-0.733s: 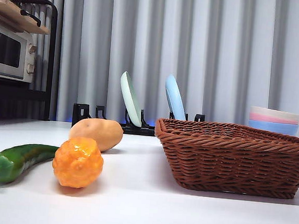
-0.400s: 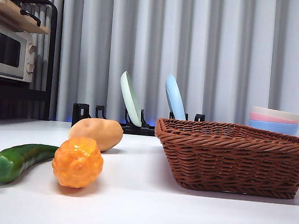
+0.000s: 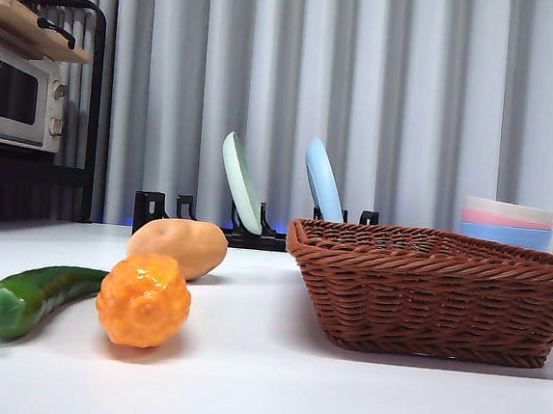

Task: Pick up the basket,pick up the corn from the table,pick up the potato from the table,pick up the cucumber from the table,put all items into the basket

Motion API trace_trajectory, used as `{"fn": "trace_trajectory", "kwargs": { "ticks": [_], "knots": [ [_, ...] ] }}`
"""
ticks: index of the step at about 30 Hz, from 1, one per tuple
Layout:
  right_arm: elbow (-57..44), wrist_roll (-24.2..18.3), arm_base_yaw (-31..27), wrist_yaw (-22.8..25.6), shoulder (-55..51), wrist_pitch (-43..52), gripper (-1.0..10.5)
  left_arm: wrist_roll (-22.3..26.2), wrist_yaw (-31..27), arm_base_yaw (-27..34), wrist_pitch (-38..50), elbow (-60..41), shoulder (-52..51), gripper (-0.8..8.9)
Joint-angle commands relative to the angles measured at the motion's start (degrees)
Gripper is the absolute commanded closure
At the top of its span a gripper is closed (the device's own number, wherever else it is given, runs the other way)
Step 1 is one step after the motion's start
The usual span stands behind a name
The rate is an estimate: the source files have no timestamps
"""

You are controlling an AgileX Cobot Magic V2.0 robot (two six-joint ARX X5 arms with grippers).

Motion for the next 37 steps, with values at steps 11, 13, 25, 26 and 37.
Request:
{"fn": "trace_trajectory", "kwargs": {
  "ticks": [11, 13, 25, 26, 37],
  "knots": [
    [21.55, -13.09, -0.13, -9.73, 28.79, -6.38, 9.5, 14.29, 10.19, 0.13, -11.37, 21.86, 25.18, 8.22],
    [25.29, -15.37, -0.13, -12.59, 32.68, -10.49, 9.5, 14.60, 12.59, 0.13, -13.66, 24.74, 28.50, 8.21],
    [34.38, -23.23, -0.11, -16.24, 43.08, -19.74, 6.1, 15.17, 17.09, 0.09, -16.24, 29.97, 34.62, 5.62],
    [34.42, -23.93, -0.11, -16.20, 43.60, -19.74, 6.1, 15.15, 17.09, 0.09, -16.22, 29.97, 34.62, 5.62],
    [36.46, -25.07, -0.11, -16.04, 58.38, -19.76, 6.1, 13.86, 16.70, 0.09, -15.30, 29.97, 34.69, 5.52]
  ]
}}
